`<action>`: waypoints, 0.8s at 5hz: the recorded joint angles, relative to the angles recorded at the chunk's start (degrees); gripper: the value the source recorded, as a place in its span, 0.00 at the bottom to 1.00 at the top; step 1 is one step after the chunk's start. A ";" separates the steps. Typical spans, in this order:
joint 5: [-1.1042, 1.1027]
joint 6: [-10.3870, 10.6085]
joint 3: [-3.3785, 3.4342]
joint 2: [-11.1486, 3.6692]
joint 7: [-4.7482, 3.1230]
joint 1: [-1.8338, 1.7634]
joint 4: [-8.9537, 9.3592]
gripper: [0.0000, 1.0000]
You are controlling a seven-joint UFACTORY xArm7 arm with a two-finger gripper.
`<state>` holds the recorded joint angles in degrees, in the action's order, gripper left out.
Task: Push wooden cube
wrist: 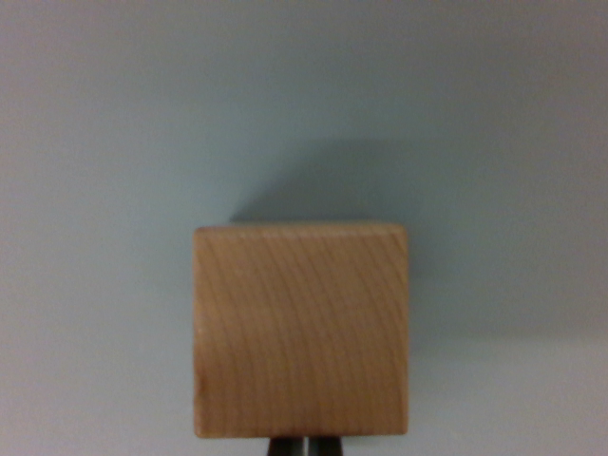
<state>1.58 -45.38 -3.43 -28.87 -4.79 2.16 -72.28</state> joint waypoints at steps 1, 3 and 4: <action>0.07 -0.89 0.06 -1.47 0.06 -0.01 -2.36 1.00; 0.13 -1.66 0.11 -2.75 0.12 -0.02 -4.40 1.00; 0.13 -1.66 0.11 -2.75 0.12 -0.02 -4.40 1.00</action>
<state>1.71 -47.04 -3.32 -31.62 -4.68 2.14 -76.69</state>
